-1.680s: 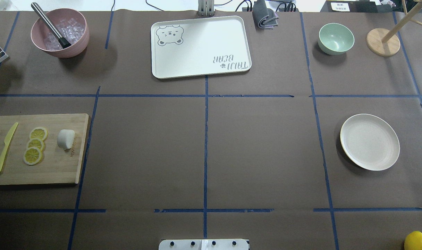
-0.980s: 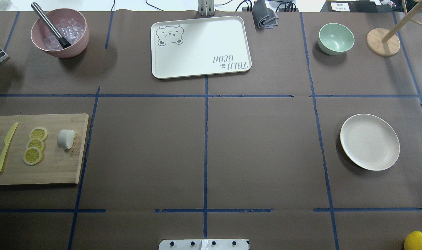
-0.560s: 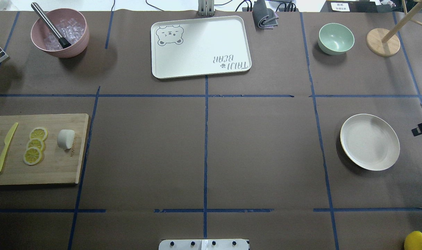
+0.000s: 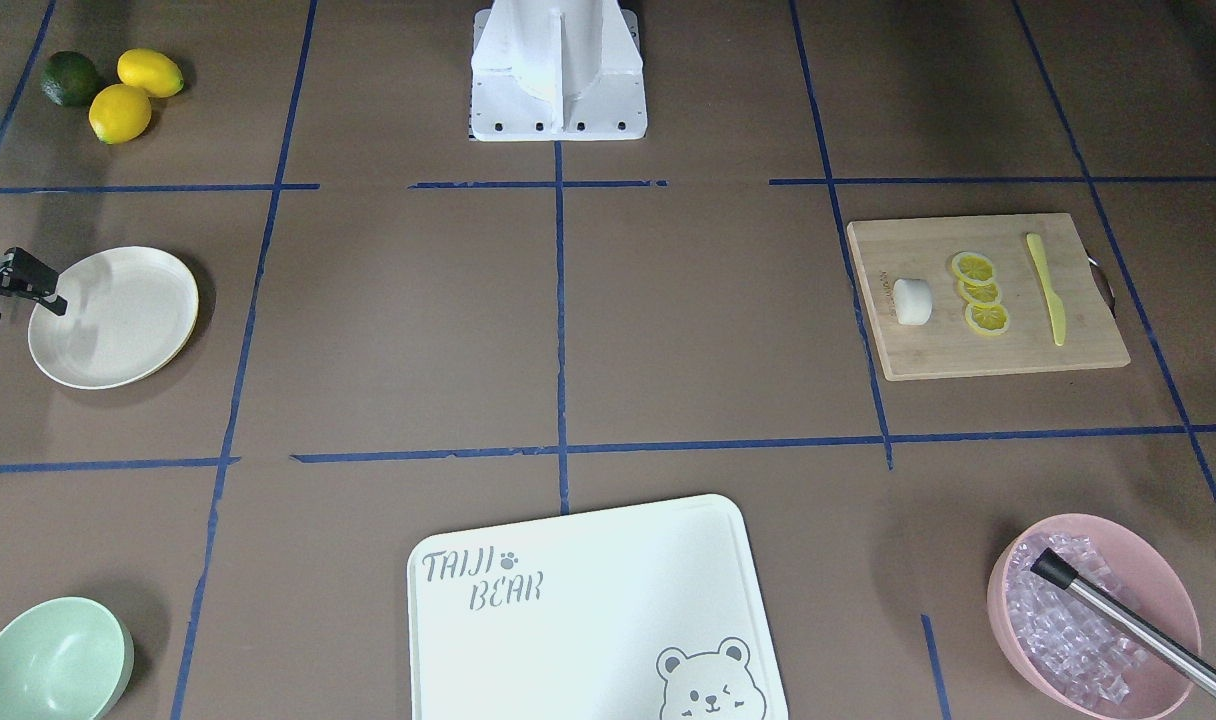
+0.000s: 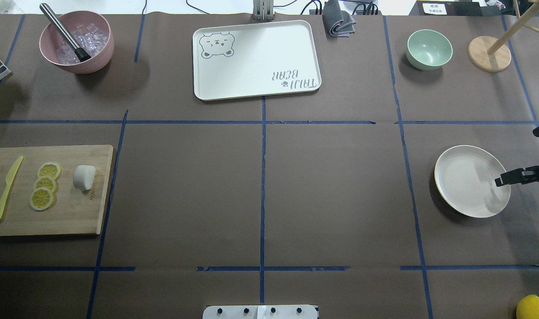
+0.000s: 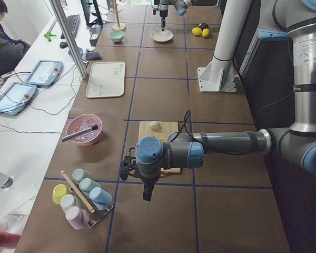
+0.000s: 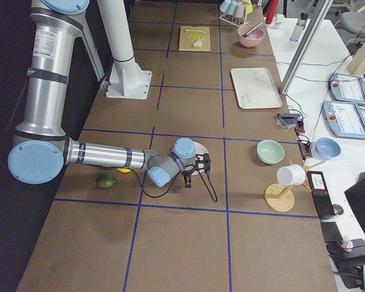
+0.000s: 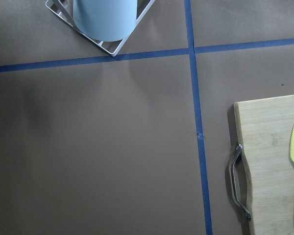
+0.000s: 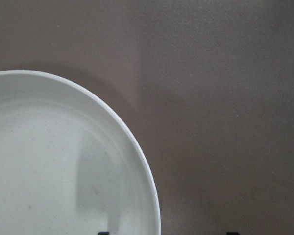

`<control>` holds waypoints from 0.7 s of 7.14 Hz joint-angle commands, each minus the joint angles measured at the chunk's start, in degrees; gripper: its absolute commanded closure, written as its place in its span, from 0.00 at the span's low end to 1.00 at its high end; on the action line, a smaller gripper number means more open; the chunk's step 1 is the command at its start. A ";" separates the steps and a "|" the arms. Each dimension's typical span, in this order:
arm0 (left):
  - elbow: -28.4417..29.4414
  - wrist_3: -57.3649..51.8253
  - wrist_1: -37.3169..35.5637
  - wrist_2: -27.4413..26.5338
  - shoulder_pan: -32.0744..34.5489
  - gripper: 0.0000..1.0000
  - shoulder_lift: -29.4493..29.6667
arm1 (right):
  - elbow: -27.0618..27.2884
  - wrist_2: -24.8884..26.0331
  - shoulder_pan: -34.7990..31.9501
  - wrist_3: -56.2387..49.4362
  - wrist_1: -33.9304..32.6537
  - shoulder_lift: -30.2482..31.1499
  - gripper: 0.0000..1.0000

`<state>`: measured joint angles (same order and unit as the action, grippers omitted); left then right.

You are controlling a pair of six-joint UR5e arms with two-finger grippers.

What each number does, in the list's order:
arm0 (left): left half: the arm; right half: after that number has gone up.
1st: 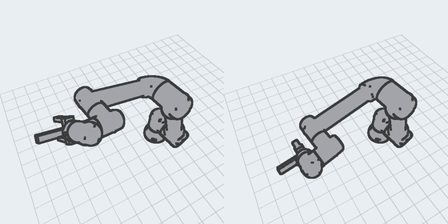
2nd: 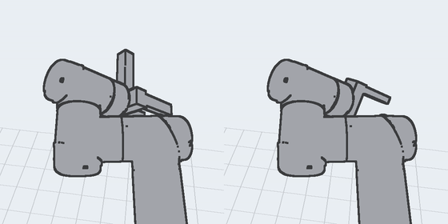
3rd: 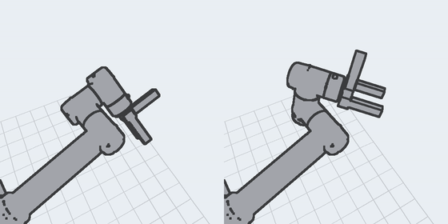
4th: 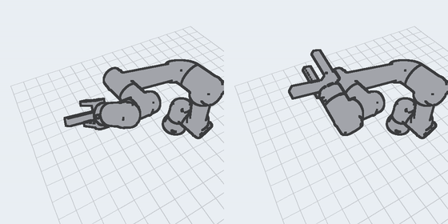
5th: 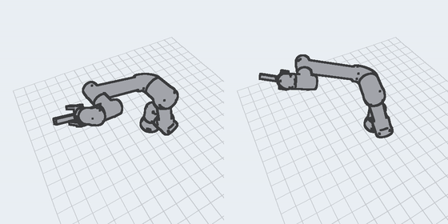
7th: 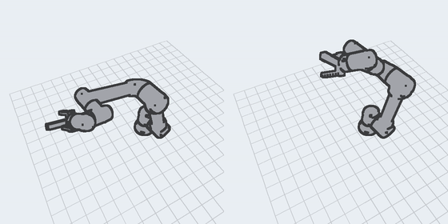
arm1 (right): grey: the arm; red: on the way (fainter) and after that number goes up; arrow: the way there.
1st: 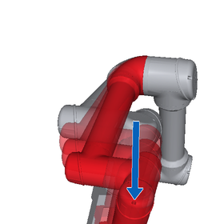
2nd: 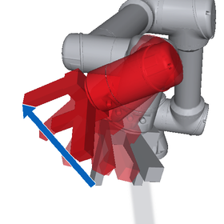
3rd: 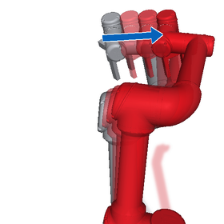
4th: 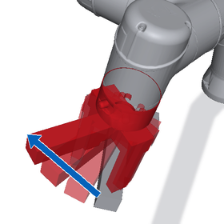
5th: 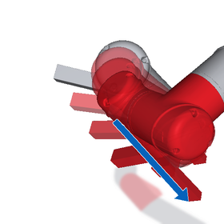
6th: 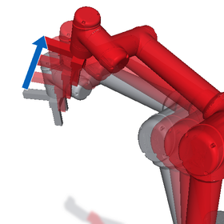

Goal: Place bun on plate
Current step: 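Reach the right gripper to the white plate's rim and grip it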

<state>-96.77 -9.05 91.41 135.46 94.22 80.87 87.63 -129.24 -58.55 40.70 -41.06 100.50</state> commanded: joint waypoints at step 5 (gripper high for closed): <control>0.00 -0.09 0.00 0.07 0.00 0.00 -0.09 | 4.19 -3.10 0.11 2.61 0.02 -1.97 1.00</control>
<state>-96.77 -9.14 91.41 135.53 94.24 80.83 89.15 -130.49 -58.35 41.56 -40.68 98.69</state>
